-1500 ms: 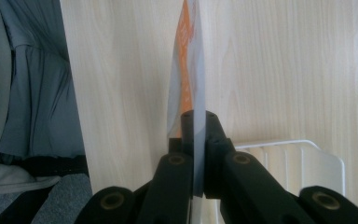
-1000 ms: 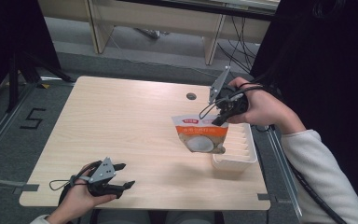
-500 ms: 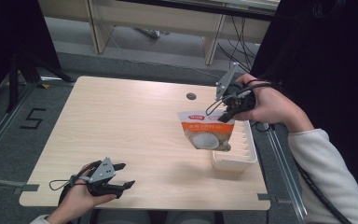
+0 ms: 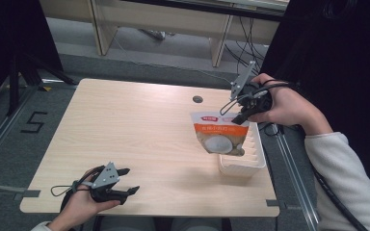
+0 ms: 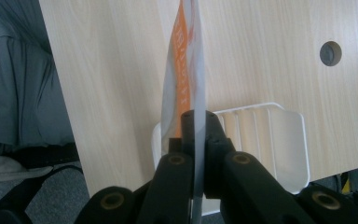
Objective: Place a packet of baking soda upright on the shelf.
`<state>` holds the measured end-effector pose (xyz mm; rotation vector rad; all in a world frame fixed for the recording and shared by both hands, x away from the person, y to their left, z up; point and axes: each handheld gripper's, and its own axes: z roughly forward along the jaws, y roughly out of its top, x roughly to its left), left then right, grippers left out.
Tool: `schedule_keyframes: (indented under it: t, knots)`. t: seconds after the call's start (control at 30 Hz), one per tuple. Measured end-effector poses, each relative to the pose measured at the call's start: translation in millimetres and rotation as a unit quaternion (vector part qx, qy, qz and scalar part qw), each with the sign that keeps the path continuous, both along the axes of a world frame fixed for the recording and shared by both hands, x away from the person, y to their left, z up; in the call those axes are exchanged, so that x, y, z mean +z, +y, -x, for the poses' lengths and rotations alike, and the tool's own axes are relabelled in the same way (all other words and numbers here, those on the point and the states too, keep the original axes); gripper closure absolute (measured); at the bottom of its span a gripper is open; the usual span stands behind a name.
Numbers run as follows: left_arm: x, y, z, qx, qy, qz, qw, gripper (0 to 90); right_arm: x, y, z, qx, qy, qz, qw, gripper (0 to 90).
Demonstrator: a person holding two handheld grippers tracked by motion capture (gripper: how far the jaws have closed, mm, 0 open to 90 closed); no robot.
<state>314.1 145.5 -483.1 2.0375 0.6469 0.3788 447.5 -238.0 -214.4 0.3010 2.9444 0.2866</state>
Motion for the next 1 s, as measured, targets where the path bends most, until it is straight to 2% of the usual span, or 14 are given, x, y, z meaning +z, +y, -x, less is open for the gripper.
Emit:
schedule_keyframes:
  t: [0.1,0.17,0.2,0.27,0.3,0.43,0.47,0.5,0.7,0.77,0.87,0.9,0.93,1.0]
  knots:
    - [-0.1,0.0,0.1,0.001,0.003,0.0,1.0,31.3,2.0,-3.3,-0.7,0.0,-0.004,0.002,1.0,90.0]
    - [0.4,0.6,-0.9,-0.006,-0.004,-0.007,1.0,31.3,2.7,-5.2,-2.3,0.011,-0.008,0.0,0.9999,90.0]
    - [0.2,0.5,-0.6,-0.004,-0.002,-0.006,1.0,31.3,3.0,-5.9,-1.6,0.003,-0.006,0.002,1.0,90.0]
    - [0.0,0.2,-0.3,-0.001,0.0,-0.003,1.0,31.3,2.9,-7.6,-2.4,0.006,-0.008,0.002,0.9999,90.0]
    - [-0.1,0.0,0.1,0.001,0.003,0.0,1.0,31.3,3.2,-8.2,0.5,-0.021,-0.003,0.002,0.9998,90.0]
    - [-0.2,0.0,0.0,0.001,0.003,0.0,1.0,31.3,4.5,-12.7,-3.5,0.001,-0.007,0.002,1.0,90.0]
    - [-0.2,-0.1,0.0,0.001,0.003,0.0,1.0,31.3,5.3,-13.7,-0.5,-0.023,-0.003,0.005,0.9997,90.0]
    - [-0.2,-0.1,-0.1,0.002,0.003,0.0,1.0,31.3,5.4,-15.0,-3.6,-0.003,-0.009,0.004,0.9999,90.0]
    - [-0.2,-0.1,0.0,0.002,0.003,0.001,1.0,31.2,7.5,-21.8,-4.4,-0.024,-0.009,0.007,0.9997,90.0]
    - [-0.3,0.0,-0.1,0.002,0.003,0.001,1.0,31.2,7.7,-23.4,-6.3,-0.016,-0.009,0.007,0.9998,90.0]
    - [-0.5,-0.2,-0.1,0.003,0.004,0.002,1.0,31.2,8.5,-26.1,-7.1,-0.02,-0.01,0.007,0.9997,90.0]
    - [-0.5,-0.2,-0.1,0.003,0.004,0.002,1.0,31.2,9.0,-26.9,-5.8,-0.032,-0.012,0.007,0.9994,90.0]
    - [-0.4,-0.1,-0.1,0.003,0.004,0.002,1.0,31.2,9.4,-28.8,-7.5,-0.024,-0.012,0.007,0.9996,90.0]
    - [0.2,0.7,-1.4,-0.003,-0.005,-0.004,1.0,31.2,9.9,-29.6,-7.0,-0.032,-0.014,0.008,0.9994,90.0]
